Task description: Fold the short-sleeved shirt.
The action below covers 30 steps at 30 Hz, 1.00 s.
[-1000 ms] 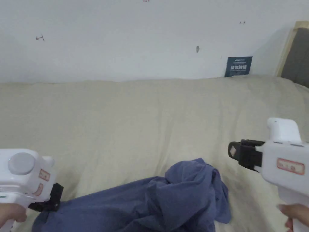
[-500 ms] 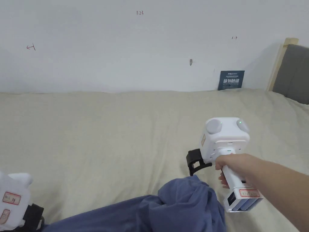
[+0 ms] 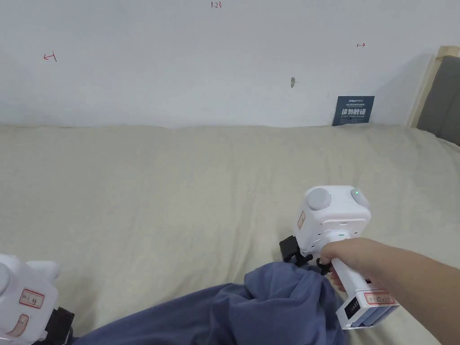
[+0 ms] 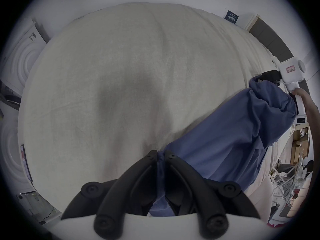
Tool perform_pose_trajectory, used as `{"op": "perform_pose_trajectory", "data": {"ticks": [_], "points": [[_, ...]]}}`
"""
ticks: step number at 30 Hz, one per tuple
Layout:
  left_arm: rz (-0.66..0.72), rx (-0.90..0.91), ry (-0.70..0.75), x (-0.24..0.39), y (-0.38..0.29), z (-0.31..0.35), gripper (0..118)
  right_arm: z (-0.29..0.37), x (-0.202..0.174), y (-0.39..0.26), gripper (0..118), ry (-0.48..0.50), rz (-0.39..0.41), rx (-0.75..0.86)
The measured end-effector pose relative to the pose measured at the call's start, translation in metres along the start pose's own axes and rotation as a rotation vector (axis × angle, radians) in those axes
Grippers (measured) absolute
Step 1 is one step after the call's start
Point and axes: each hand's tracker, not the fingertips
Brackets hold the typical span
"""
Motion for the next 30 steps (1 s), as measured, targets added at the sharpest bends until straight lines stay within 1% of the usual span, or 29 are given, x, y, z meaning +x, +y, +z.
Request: {"op": "perform_pose_trajectory", "data": {"ticks": [1,2,3,4,5,6,8,9,11,12,13,15,19,20,21,23,24,26,27,30], "points": [[0.004,-0.001,-0.001,-0.001,0.0,0.0,6,0.025,-0.011,-0.029,34,-0.011,0.017,0.027],[0.01,-0.003,-0.002,-0.002,0.0,-0.001,6,0.031,-0.011,-0.034,8,-0.094,0.065,0.038],[0.016,-0.003,-0.004,-0.002,0.0,-0.001,6,0.039,-0.002,-0.037,8,-0.171,0.108,0.054],[0.02,-0.004,-0.007,-0.003,0.001,-0.001,6,0.048,0.005,-0.04,8,-0.021,0.051,0.051],[0.028,0.0,-0.007,-0.003,0.001,0.001,6,0.057,0.006,-0.046,8,0.006,0.014,0.067],[0.034,0.005,-0.013,-0.004,0.001,0.003,6,0.071,0.014,-0.05,8,0.017,-0.036,0.117],[0.043,0.017,-0.018,-0.003,0.001,0.011,6,0.094,0.024,-0.061,8,0.088,-0.112,0.164],[0.047,0.027,-0.025,-0.002,0.001,0.016,6,0.088,0.029,-0.055,8,0.086,-0.109,0.194],[0.052,0.045,-0.039,-0.001,0.002,0.027,6,0.105,0.032,-0.067,8,0.1,-0.088,0.228],[0.054,0.05,-0.042,0.0,0.002,0.03,6,0.113,0.034,-0.072,8,0.134,-0.084,0.23],[0.053,0.057,-0.043,0.001,0.002,0.034,6,0.117,0.032,-0.077,8,0.169,-0.113,0.241],[0.063,0.08,-0.053,0.003,0.002,0.043,6,0.134,0.03,-0.088,8,0.204,-0.136,0.286],[0.082,0.181,-0.1,0.007,-0.002,0.074,6,0.171,0.031,-0.099,8,0.251,-0.087,0.377],[0.092,0.205,-0.111,0.007,-0.003,0.085,6,0.182,0.031,-0.105,8,0.272,-0.094,0.4],[0.11,0.227,-0.129,0.008,-0.003,0.095,6,0.185,0.041,-0.098,8,0.308,-0.097,0.41],[0.109,0.293,-0.175,0.011,-0.004,0.119,6,0.209,0.045,-0.101,8,0.349,-0.105,0.452],[0.103,0.329,-0.188,0.018,-0.006,0.137,6,0.222,0.047,-0.103,8,0.351,-0.11,0.48],[0.088,0.391,-0.203,0.025,-0.003,0.168,6,0.254,0.044,-0.118,8,0.346,-0.076,0.534],[0.069,0.419,-0.201,0.029,0.0,0.184,6,0.27,0.043,-0.118,7,0.335,-0.064,0.562],[0.03,0.506,-0.184,0.038,0.013,0.234,6,0.323,0.036,-0.128,7,0.342,-0.046,0.647]]}}
